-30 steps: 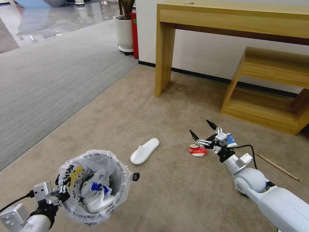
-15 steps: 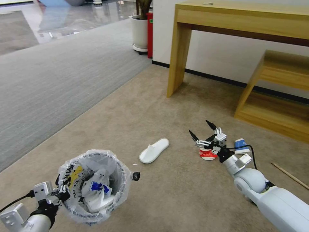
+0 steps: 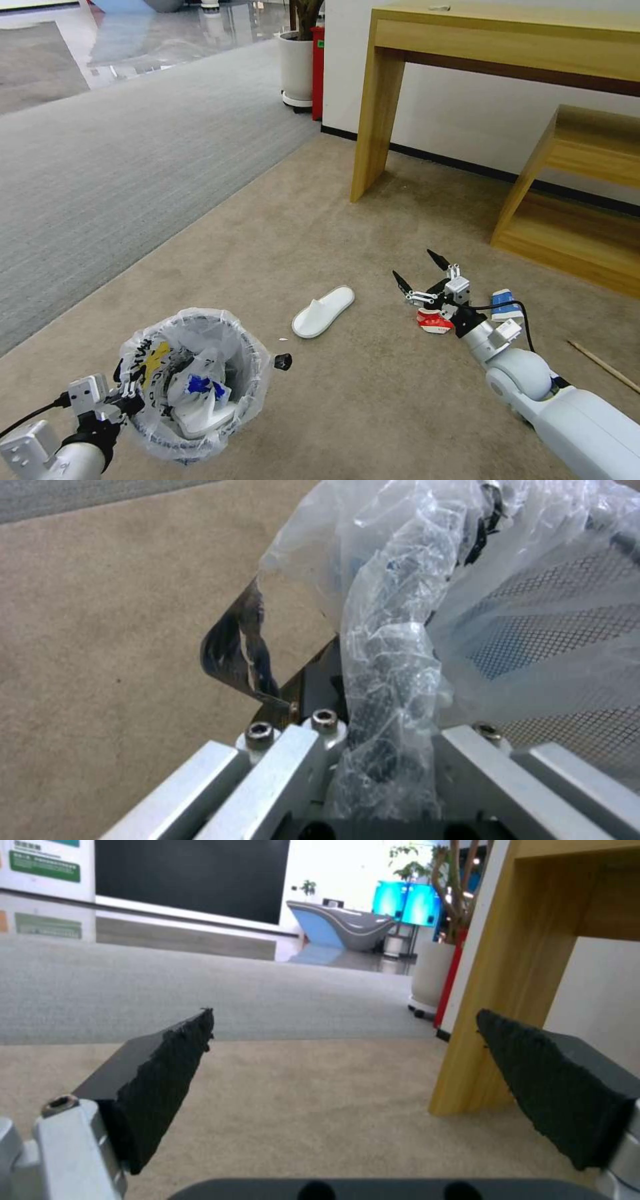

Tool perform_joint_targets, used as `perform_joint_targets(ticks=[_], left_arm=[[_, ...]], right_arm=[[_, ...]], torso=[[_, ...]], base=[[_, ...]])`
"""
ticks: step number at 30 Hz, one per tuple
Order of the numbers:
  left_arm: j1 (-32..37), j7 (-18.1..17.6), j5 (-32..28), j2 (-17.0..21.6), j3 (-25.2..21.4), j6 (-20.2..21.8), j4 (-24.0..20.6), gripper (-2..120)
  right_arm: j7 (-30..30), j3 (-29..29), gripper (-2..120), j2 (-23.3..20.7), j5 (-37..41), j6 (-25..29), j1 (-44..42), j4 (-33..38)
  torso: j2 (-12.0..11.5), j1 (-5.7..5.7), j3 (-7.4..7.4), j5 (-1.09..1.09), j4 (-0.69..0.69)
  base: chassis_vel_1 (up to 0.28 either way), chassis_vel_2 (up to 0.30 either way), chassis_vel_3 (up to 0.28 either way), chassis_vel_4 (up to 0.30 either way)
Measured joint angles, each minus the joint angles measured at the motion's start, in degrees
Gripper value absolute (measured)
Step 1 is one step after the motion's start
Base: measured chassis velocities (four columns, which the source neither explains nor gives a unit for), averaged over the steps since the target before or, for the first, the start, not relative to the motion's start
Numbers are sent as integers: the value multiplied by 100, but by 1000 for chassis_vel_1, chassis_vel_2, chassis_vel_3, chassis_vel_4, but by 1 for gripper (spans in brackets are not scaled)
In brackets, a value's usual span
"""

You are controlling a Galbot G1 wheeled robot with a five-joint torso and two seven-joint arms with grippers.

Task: Pick up the trash bin and place the garbage on the floor into it.

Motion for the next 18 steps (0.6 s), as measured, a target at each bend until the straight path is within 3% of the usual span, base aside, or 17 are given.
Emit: perform_joint_targets(ticks=[18], left_arm=[[-12, -13, -1, 4, 5, -4, 4, 1]], right_arm=[[-4, 28, 100, 45, -55, 69, -45, 7]], torso=[[0, 0, 1, 0, 0]], base=[[-60, 61, 64, -57]])
